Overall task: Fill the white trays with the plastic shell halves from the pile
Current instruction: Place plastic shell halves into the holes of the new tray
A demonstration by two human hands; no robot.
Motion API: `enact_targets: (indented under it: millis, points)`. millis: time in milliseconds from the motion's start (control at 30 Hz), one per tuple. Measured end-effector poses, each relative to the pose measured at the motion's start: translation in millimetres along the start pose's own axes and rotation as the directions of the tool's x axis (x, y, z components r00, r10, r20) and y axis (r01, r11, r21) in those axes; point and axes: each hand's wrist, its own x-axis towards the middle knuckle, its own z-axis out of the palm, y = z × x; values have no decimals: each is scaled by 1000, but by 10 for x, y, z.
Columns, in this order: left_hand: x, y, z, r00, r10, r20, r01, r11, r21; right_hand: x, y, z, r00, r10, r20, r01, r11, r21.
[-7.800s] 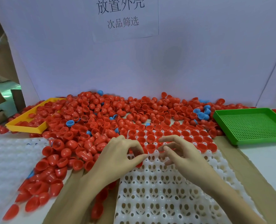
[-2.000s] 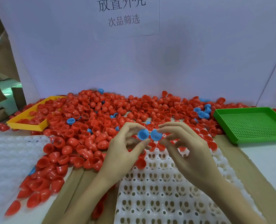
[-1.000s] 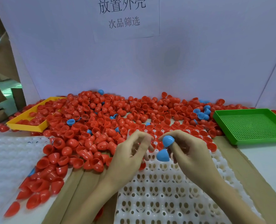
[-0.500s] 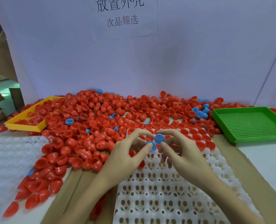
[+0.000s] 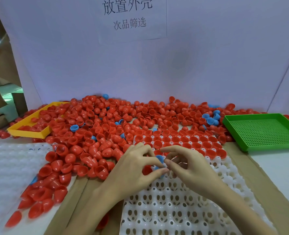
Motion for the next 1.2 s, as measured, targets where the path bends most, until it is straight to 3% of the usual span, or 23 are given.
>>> enact_targets:
  millis: [500, 667, 767, 967, 1100, 1200]
  points:
    - [-21, -40, 74, 994, 65, 83, -65, 998, 3, 32, 57, -10, 1000, 17, -13, -19, 994, -109]
    - [152, -55, 0, 988, -149, -47, 126, 938, -324, 28, 50, -9, 1000, 24, -17, -25, 996, -87]
    - [482, -107, -39, 967, -226, -114, 176, 924, -339, 33, 52, -16, 999, 39, -17, -41, 996, -80]
    - [1436, -353, 222, 958, -263, 116, 278, 949, -146, 29, 59, -33, 999, 32, -30, -34, 997, -76]
    - [1955, -444, 533, 947, -144, 287, 117, 987, 108, 28, 63, -16, 999, 27, -34, -29, 996, -80]
    - [2204, -487, 739, 879, -161, 448, 22, 954, 300, 32, 60, -14, 999, 29, -35, -31, 997, -74]
